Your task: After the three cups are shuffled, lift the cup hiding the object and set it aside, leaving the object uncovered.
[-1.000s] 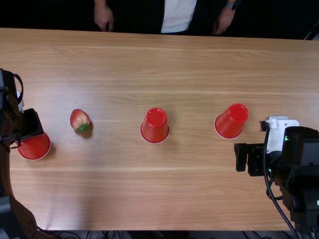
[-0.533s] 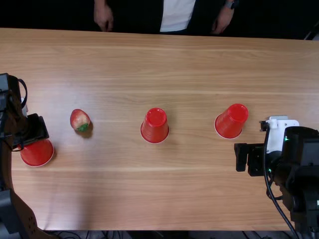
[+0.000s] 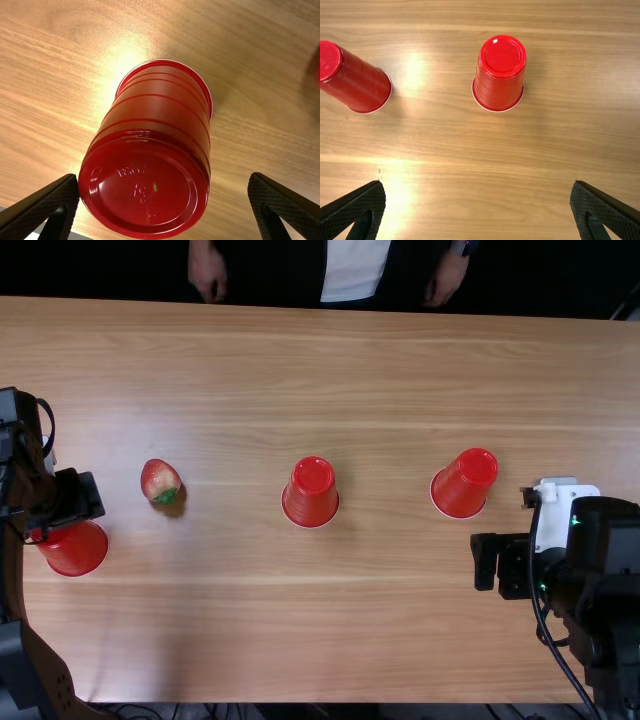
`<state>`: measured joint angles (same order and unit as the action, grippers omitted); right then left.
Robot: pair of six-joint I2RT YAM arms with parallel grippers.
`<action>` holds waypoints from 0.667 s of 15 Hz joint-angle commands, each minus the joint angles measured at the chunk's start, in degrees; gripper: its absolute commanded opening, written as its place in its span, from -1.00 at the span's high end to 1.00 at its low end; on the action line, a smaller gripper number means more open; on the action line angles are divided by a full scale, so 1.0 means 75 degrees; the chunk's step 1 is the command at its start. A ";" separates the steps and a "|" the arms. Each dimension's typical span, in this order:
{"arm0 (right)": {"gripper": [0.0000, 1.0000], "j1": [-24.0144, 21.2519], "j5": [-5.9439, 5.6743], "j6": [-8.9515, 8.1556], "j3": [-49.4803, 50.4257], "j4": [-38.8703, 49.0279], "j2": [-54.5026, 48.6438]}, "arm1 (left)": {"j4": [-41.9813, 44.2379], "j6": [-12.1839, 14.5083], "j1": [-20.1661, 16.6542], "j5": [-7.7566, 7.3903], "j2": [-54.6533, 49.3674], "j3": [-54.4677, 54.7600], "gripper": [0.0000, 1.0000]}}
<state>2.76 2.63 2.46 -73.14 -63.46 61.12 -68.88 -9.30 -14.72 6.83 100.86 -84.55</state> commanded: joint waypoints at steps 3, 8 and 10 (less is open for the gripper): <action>-1.00 0.0112 0.0057 -0.0047 -0.0244 0.0002 -0.0017 | -0.0027 -0.0110 0.0064 -0.0053 -0.1284 -0.0726 -1.00; -1.00 0.0100 0.0057 -0.0047 -0.0173 -0.0012 -0.0134 | -0.0013 -0.0096 0.1658 -0.0039 -0.2749 -0.0972 -1.00; -1.00 0.0135 0.0057 -0.0047 -0.0138 -0.0026 -0.0169 | -0.0055 -0.0110 0.2221 -0.0039 -0.2995 -0.0879 -1.00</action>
<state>3.01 2.63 2.44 -73.12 -63.55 61.08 -69.19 -9.41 1.04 6.68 78.85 -91.53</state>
